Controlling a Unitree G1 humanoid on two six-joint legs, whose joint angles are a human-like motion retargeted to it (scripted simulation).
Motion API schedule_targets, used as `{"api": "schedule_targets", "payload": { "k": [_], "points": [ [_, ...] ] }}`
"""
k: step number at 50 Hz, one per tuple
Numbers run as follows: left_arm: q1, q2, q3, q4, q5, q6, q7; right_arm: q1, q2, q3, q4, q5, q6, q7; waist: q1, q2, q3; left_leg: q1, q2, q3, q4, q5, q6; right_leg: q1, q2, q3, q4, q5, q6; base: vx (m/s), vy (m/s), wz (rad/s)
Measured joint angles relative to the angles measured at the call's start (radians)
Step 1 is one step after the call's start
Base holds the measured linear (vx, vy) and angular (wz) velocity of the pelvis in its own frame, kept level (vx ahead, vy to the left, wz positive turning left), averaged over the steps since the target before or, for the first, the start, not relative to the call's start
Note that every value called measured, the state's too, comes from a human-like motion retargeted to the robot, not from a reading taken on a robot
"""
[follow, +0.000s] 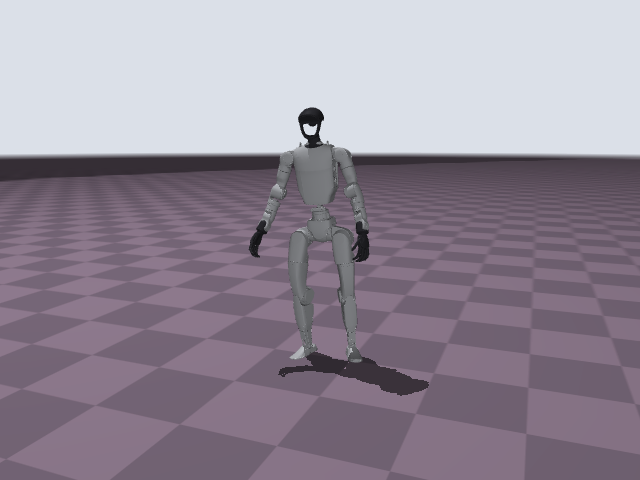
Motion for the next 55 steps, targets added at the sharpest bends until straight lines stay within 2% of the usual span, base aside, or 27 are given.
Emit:
{"api": "schedule_targets", "payload": {
  "k": [5,7,12,17,20,22,24,28,33,37,38,41,45,52,55],
  "points": [
    [-0.013,-0.085,-0.024,-0.058,0.062,0.012,-0.055,-0.025,-0.065,-0.021,0.066,-0.059,0.046,0.055,0.056,0.049,0.028,-0.02,-0.028,-0.029,0.052,-0.014,0.016,0.036,-0.043,0.022,-0.073,0.077,0.068,-0.04,0.16,-0.14],
    [-0.007,-0.1,-0.049,-0.091,0.032,0.003,-0.087,-0.047,-0.078,-0.036,0.093,-0.152,0.061,0.078,0.099,0.035,0.025,0.01,-0.077,-0.047,-0.052,0.026,0.106,0.02,-0.065,0.061,-0.103,0.11,0.079,-0.07,0.11,-0.63],
    [-0.003,-0.081,-0.125,-0.098,0.115,-0.011,-0.112,-0.07,-0.064,-0.031,0.096,-0.149,0.064,0.069,0.109,-0.023,0.031,0.007,-0.06,0.011,0.01,-0.047,0.147,0.036,-0.129,0.08,-0.155,0.135,0.119,-0.01,0.1,-0.15],
    [-0.012,-0.04,-0.127,-0.057,0.195,-0.052,-0.022,-0.044,-0.01,-0.019,0.039,-0.037,-0.001,0.046,0.108,-0.074,0.02,0.019,0.005,-0.03,-0.005,-0.066,0.166,0.044,-0.155,0.078,-0.16,0.132,0.153,0.04,0.14,-0.02],
    [-0.01,-0.028,-0.097,-0.037,0.273,-0.073,0.05,-0.023,0.01,0.001,0.021,0.042,-0.047,0.048,0.108,-0.085,0.009,0.031,0.03,-0.087,-0.058,-0.036,0.165,0.045,-0.153,0.076,-0.155,0.125,0.166,0.05,0.21,-0.03],
    [-0.011,-0.026,-0.074,-0.042,0.065,-0.092,0.055,-0.004,0.021,-0.024,0.031,-0.086,-0.026,0.017,0.119,-0.069,0.007,0.027,0.079,-0.149,-0.066,0.038,0.104,0.056,-0.129,0.067,-0.15,0.113,0.162,0.07,0.25,0.02],
    [-0.009,-0.029,-0.059,-0.041,0.038,-0.093,0.065,0.005,0.027,-0.026,0.043,-0.116,-0.022,0.003,0.119,-0.06,0.003,0.031,0.092,-0.165,-0.083,0.074,0.073,0.06,-0.121,0.06,-0.144,0.109,0.162,0.05,0.28,0.11],
    [0.003,-0.041,-0.045,-0.04,0.009,-0.085,0.048,0.002,0.04,-0.031,0.079,-0.169,-0.002,-0.009,0.1,-0.065,0.006,0.041,0.075,-0.159,-0.102,0.064,0.057,0.047,-0.138,0.058,-0.107,0.105,0.163,0.02,0.27,0.12],
    [0.023,-0.014,-0.075,-0.051,-0.004,-0.064,0.003,-0.013,0.085,-0.013,0.064,-0.16,0.018,-0.004,0.076,-0.078,0.026,0.051,0.076,-0.148,-0.116,0.065,0.043,0.022,-0.137,0.071,-0.067,0.1,0.102,-0.01,0.18,-0.09],
    [0.028,0.024,-0.084,-0.025,0.004,-0.064,-0.006,-0.006,0.108,0.033,0.033,-0.148,0.008,0.007,0.052,-0.076,0.031,0.049,0.102,-0.145,-0.097,0.056,0.035,-0.016,-0.133,0.119,0.024,0.062,0.088,0.02,0.07,-0.01],
    [0.033,0.032,-0.081,-0.013,0.031,-0.061,-0.003,0.002,0.108,0.049,0.029,-0.128,0.004,0.012,0.036,-0.075,0.029,0.026,0.115,-0.148,-0.042,0.031,0.019,-0.016,-0.141,0.124,0.049,0.054,0.093,0.04,0.01,0.24],
    [0.028,0.053,-0.054,0.01,-0.005,-0.061,0.015,0.012,0.097,0.04,0.031,-0.17,0.004,0.022,0.028,-0.054,0.021,0.052,0.135,-0.159,-0.106,0.064,0.04,-0.036,-0.159,0.141,0.11,0.06,0.092,0.0,0.0,0.0],
    [0.023,0.075,-0.016,0.017,-0.076,-0.067,0.069,0.021,0.068,0.018,0.045,-0.181,0.008,0.008,0.016,-0.028,0.023,0.067,0.165,-0.167,-0.131,0.077,0.034,-0.026,-0.221,0.112,0.13,0.065,0.09,0.04,-0.11,0.1],
    [0.019,0.096,0.004,0.004,-0.15,-0.087,0.124,0.01,0.026,-0.005,0.061,-0.205,0.021,-0.014,0.008,-0.031,0.036,0.09,0.192,-0.154,-0.13,0.081,0.01,0.021,-0.31,0.143,-0.032,0.077,0.135,0.05,-0.28,-0.07],
    [0.017,0.099,-0.011,0.003,-0.153,-0.096,0.124,0.005,0.021,-0.002,0.051,-0.213,0.024,-0.016,0.008,-0.051,0.038,0.098,0.193,-0.143,-0.126,0.089,0.008,0.033,-0.329,0.149,-0.104,0.119,0.145,0.05,-0.43,-0.21]
  ]
}}
